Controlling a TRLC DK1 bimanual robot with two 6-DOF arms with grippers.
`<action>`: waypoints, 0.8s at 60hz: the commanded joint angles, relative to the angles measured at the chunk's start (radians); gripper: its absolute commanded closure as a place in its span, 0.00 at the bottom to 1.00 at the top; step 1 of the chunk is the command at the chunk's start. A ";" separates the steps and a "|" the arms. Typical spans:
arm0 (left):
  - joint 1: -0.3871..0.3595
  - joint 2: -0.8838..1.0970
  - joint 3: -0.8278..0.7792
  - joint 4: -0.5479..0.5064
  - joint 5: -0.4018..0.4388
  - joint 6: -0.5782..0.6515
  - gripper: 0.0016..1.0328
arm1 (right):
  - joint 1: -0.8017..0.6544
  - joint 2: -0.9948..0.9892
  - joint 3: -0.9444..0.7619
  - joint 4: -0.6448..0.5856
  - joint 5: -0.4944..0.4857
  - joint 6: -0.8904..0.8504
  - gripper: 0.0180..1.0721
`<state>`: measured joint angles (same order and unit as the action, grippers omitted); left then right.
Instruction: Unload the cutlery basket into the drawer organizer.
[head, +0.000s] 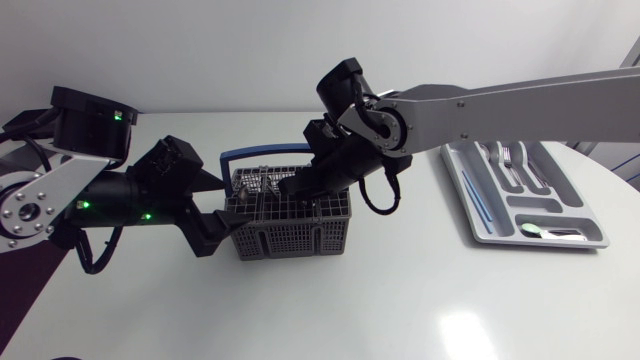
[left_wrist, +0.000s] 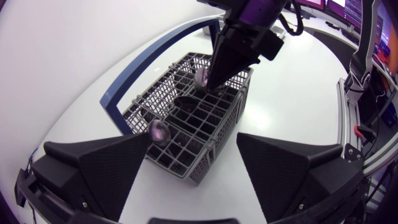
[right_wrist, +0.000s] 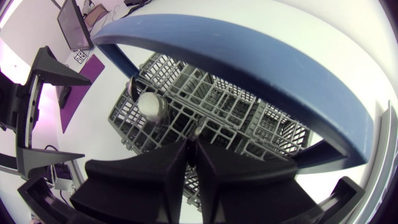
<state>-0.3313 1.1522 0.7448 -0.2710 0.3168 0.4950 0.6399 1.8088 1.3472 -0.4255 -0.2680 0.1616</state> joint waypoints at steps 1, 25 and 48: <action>-0.011 -0.006 -0.025 0.009 0.010 0.016 0.05 | -0.002 0.000 -0.014 -0.016 0.006 0.018 0.89; -0.018 -0.006 -0.024 0.007 0.007 0.014 0.05 | 0.004 -0.051 -0.023 -0.019 -0.020 0.013 0.91; -0.025 -0.005 -0.021 0.004 0.002 0.014 0.05 | 0.004 -0.105 -0.019 -0.047 -0.053 0.009 0.91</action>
<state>-0.3496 1.1522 0.7448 -0.2710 0.3164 0.4950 0.6407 1.7309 1.3464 -0.4530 -0.3111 0.1612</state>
